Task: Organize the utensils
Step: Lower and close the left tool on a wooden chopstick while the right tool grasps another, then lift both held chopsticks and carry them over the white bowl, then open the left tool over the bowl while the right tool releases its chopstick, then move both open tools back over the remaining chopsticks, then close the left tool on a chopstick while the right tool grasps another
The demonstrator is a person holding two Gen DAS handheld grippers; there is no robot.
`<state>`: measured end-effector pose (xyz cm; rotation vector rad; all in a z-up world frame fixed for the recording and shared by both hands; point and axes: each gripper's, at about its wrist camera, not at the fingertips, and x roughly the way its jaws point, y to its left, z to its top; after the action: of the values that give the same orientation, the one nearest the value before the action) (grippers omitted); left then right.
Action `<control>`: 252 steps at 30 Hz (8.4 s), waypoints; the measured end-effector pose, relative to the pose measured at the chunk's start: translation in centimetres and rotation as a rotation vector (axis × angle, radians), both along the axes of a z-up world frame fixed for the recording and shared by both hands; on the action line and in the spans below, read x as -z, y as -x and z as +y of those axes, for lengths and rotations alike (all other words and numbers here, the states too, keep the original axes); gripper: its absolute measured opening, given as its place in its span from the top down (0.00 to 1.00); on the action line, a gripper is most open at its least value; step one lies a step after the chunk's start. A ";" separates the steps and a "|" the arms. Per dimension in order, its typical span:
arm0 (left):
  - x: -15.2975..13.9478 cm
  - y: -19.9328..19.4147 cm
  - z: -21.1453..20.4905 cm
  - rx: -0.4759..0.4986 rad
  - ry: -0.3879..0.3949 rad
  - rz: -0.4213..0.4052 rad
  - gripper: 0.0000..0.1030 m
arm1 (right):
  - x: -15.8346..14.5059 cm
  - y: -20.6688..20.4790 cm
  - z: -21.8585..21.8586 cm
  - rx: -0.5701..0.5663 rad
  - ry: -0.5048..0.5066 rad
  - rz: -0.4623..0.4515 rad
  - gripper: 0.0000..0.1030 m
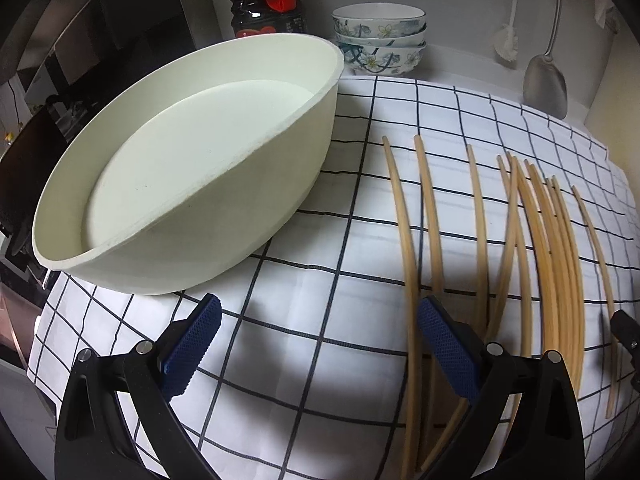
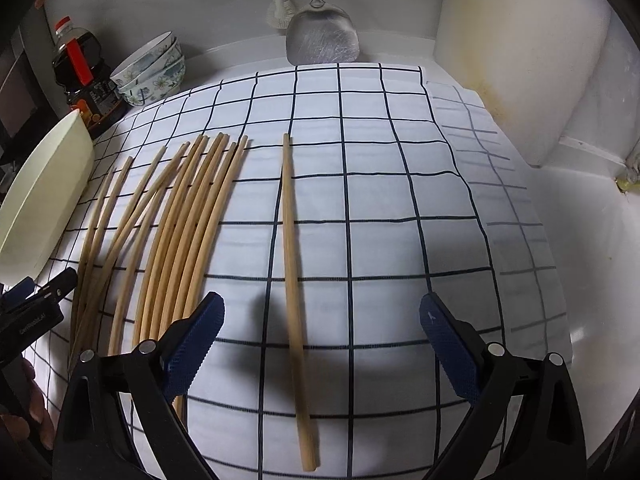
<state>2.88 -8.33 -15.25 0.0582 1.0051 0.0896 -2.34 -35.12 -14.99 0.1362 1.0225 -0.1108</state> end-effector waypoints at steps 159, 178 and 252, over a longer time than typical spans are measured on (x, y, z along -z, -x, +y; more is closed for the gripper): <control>-12.0 -5.1 22.7 0.013 0.112 0.007 0.12 | -8.7 -9.6 30.0 -0.303 -0.133 0.029 0.31; -12.8 -1.6 16.1 0.206 0.167 -0.005 0.08 | -8.9 -1.5 22.5 -0.062 -0.089 0.030 0.31; -0.3 0.3 -1.8 0.080 0.019 0.019 0.08 | 0.8 -0.1 4.7 -0.012 0.021 -0.023 0.31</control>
<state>2.60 -10.17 -14.92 0.0819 1.0208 0.0068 -2.27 -30.45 -15.74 0.1122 0.9985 -0.1092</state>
